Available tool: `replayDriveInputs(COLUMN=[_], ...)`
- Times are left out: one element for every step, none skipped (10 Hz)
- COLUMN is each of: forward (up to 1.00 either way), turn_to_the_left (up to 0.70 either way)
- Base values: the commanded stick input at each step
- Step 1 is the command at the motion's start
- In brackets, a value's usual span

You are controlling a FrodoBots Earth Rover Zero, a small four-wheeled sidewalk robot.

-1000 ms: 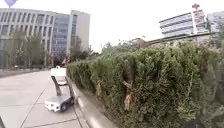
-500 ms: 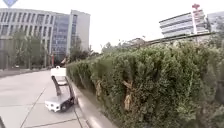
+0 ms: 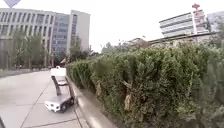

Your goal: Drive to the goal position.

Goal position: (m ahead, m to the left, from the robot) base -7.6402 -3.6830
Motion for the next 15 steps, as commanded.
replayDriveInputs(forward=[0.05,0.05,0.05,0.05,0.05,0.05,0.05,0.05,0.05,0.05,0.05,0.05,0.05,0.05,0.05], turn_to_the_left=[0.0,0.0,0.0,0.0,0.0,0.0,0.0,0.0,0.0,0.0,0.0,0.0,0.0,0.0,0.0])
